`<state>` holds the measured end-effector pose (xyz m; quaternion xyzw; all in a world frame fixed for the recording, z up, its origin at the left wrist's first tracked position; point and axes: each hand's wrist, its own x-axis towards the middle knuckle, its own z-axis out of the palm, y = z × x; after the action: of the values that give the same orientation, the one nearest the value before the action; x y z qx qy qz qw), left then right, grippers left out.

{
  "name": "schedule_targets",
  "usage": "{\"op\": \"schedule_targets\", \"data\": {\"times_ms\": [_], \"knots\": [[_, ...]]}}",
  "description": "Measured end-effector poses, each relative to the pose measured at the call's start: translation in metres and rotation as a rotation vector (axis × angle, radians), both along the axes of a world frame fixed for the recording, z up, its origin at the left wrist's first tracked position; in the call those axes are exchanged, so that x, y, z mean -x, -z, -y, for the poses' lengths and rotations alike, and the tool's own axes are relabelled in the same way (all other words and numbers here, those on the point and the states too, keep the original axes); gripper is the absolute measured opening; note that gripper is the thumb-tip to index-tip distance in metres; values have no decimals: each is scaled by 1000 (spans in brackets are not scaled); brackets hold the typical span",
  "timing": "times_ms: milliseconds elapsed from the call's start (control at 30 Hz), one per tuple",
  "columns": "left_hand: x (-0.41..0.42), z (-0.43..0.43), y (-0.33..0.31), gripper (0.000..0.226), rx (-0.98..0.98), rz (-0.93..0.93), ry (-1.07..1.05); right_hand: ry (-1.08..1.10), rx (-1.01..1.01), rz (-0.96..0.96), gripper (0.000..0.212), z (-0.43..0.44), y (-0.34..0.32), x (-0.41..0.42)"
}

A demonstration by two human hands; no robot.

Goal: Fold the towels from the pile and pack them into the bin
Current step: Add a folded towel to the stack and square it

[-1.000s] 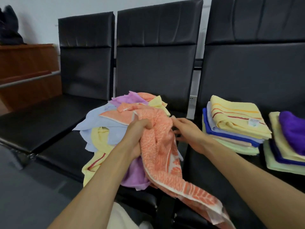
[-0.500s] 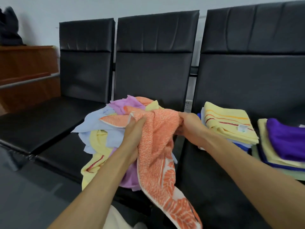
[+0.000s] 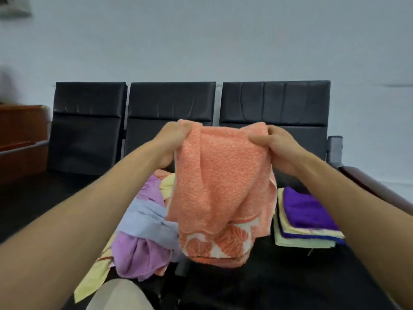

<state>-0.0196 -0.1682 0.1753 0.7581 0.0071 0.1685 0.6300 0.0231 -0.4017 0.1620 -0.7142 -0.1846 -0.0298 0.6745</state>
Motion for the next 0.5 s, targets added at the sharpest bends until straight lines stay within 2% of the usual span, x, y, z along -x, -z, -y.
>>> {"op": "schedule_targets", "data": {"times_ms": [100,167,233,300,333,433,500], "knots": [[2,9,-9,33,-268,-30,5,151,295,143,10,37,-7,8],[2,17,-14,29,-277,-49,-1,257,395,150,29,62,-11,16],[2,24,-17,20,-213,-77,7,309,399,92,28,84,-15,26],[3,32,-21,14,-158,-114,12,337,318,18,18,103,-20,35],[2,32,-22,21,-128,-130,4,336,231,-31,20,109,-22,39],[3,35,-25,43,-35,-161,-17,343,-61,-135,52,127,-25,43],[3,34,-26,46,16,-182,-19,352,-190,-199,59,136,-26,46]]}}
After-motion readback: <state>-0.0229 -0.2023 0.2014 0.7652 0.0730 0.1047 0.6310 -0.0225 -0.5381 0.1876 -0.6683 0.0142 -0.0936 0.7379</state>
